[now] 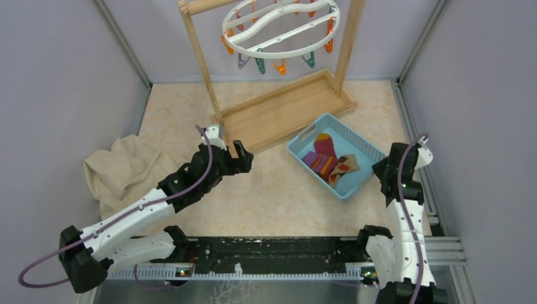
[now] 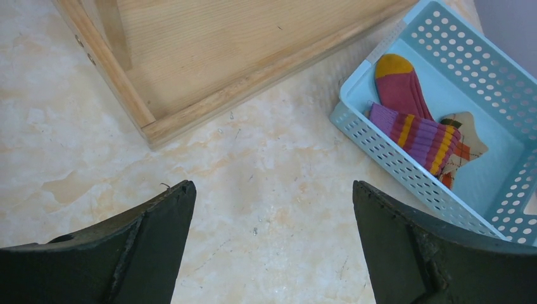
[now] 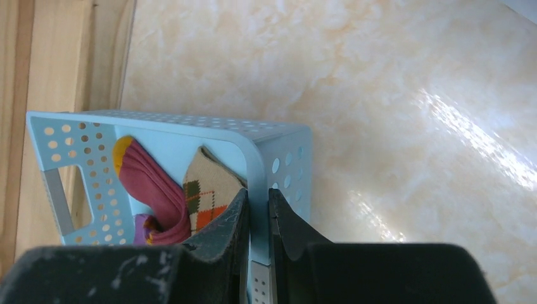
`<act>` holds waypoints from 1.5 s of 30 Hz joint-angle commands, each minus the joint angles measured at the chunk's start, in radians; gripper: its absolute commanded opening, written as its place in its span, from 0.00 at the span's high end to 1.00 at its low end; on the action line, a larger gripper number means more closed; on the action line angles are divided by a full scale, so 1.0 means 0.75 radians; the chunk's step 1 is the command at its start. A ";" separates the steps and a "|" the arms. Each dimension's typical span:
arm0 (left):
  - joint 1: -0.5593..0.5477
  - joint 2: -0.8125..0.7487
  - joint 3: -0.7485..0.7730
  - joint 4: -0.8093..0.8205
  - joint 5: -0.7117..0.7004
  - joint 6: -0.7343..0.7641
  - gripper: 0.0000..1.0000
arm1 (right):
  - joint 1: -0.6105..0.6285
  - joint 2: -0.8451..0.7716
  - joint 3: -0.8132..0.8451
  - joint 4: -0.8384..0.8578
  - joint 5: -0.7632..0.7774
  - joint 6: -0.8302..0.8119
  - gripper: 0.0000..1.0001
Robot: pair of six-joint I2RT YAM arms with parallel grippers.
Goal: Clip the socks to the hanger
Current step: Place the bin at the center of the board, then move the bin to the center of the board.
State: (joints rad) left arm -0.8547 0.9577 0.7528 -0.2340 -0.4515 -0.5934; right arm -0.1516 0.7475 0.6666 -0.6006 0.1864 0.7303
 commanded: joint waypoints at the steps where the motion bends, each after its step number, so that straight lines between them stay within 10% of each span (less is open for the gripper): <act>1: 0.004 -0.030 -0.001 -0.005 0.011 0.004 0.01 | -0.094 -0.079 -0.027 0.007 0.030 0.173 1.00; 10: 0.004 -0.028 0.003 -0.017 -0.002 0.020 0.01 | -0.147 -0.123 -0.146 0.037 0.045 0.314 1.00; 16: 0.004 -0.024 0.001 -0.012 -0.002 0.025 0.01 | -0.148 -0.123 -0.173 0.098 0.027 0.160 0.54; 31: 0.004 0.023 0.005 0.034 0.047 0.022 0.01 | -0.096 -0.150 -0.014 0.138 -0.072 -0.036 0.45; 45: 0.002 0.019 0.002 0.018 0.081 -0.025 0.01 | 0.897 0.542 0.308 0.098 0.367 -0.365 0.39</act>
State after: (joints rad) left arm -0.8547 0.9756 0.7528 -0.2302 -0.4026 -0.5968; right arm 0.4168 1.0183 0.8452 -0.5125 0.3336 0.5301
